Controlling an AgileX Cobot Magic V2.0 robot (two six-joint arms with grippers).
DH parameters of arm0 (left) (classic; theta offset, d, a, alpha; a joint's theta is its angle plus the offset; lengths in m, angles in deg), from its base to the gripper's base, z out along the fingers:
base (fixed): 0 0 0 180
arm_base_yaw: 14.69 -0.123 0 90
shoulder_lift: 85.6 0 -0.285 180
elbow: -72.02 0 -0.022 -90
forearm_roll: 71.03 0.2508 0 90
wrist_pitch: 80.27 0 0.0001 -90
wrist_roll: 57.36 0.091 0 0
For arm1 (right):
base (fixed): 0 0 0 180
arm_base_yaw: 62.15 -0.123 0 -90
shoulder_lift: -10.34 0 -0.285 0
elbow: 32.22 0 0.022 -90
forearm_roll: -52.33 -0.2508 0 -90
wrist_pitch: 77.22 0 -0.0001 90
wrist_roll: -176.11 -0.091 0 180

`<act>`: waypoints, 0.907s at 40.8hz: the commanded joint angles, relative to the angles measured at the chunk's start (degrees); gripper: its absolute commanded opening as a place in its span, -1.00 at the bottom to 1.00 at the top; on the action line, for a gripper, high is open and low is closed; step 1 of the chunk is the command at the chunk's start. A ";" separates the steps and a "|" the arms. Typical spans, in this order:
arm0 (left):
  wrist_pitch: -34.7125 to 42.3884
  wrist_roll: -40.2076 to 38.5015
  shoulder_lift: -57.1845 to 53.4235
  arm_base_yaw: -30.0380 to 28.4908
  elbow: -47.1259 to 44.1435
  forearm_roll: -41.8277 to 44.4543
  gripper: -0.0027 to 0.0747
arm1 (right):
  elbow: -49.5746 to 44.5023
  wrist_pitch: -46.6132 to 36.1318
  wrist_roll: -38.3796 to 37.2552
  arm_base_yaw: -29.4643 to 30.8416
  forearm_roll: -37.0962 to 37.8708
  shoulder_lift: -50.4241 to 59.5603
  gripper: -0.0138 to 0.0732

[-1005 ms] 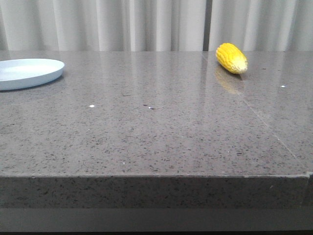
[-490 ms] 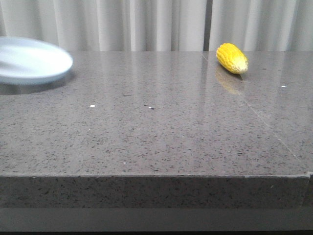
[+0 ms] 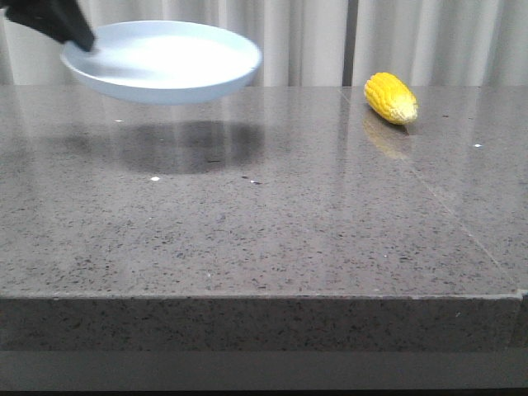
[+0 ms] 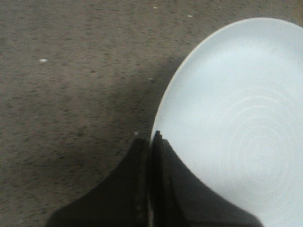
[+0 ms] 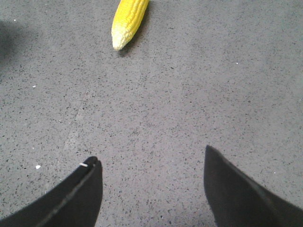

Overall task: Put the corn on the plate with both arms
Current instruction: 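Lift and carry the plate with the left gripper toward the table center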

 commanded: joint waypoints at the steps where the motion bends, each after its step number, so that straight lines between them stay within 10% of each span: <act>1: 3.97 0.00 -2.40 4.08 1.79 -2.36 -0.98 | 1.96 -4.00 0.41 0.39 0.38 -0.68 0.44; 27: 3.26 0.00 7.14 10.71 1.79 -2.04 -0.97 | 1.96 -4.00 0.41 0.39 0.38 -0.68 0.44; 37: 2.20 0.00 7.70 10.71 1.79 -1.90 -0.26 | 1.96 -4.00 0.41 0.39 0.38 -0.68 0.44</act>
